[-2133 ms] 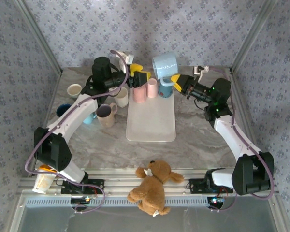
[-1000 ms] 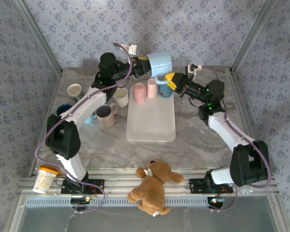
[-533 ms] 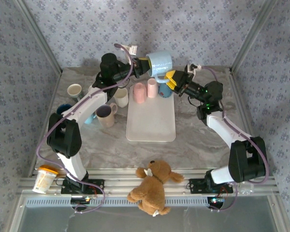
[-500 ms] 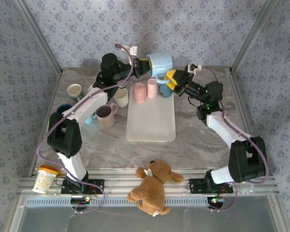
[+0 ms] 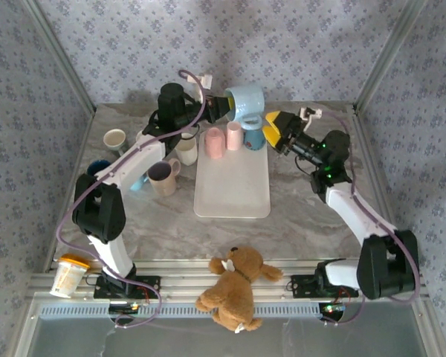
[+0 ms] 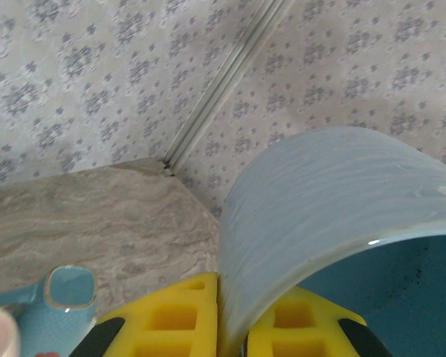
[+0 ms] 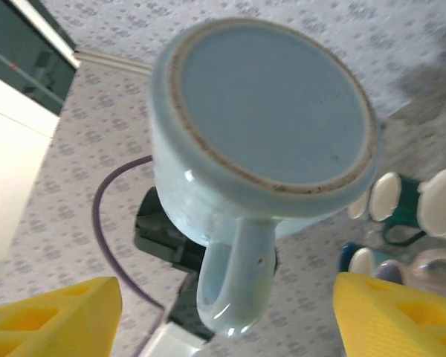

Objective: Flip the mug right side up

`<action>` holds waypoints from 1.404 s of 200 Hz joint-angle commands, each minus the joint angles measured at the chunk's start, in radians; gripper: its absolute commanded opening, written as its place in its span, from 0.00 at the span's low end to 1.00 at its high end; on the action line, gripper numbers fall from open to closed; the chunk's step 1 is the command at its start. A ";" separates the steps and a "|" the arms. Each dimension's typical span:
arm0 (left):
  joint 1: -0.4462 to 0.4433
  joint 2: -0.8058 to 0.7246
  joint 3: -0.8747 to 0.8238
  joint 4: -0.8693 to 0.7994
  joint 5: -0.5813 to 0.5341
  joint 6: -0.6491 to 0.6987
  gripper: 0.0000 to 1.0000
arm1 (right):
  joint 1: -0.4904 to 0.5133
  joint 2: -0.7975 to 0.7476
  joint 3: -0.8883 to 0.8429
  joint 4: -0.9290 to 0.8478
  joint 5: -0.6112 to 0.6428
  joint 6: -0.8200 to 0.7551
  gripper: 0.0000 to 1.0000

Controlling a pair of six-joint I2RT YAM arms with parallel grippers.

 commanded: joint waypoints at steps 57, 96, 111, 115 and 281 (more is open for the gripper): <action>-0.042 -0.069 0.283 -0.517 -0.200 0.178 0.00 | 0.035 -0.369 0.108 -0.770 0.186 -1.112 0.64; -0.075 0.001 0.476 -0.771 -0.254 0.178 0.00 | 0.194 -0.448 0.101 -0.875 0.327 -1.697 0.62; -0.086 0.036 0.557 -0.863 -0.267 0.185 0.00 | 0.242 -0.441 0.125 -0.907 0.393 -1.819 0.64; -0.089 0.043 0.576 -0.881 -0.266 0.185 0.00 | 0.251 -0.435 0.132 -0.913 0.406 -1.845 0.64; -0.152 0.197 0.865 -1.137 -0.261 0.223 0.00 | 0.403 -0.206 0.193 -0.773 0.760 -2.111 0.55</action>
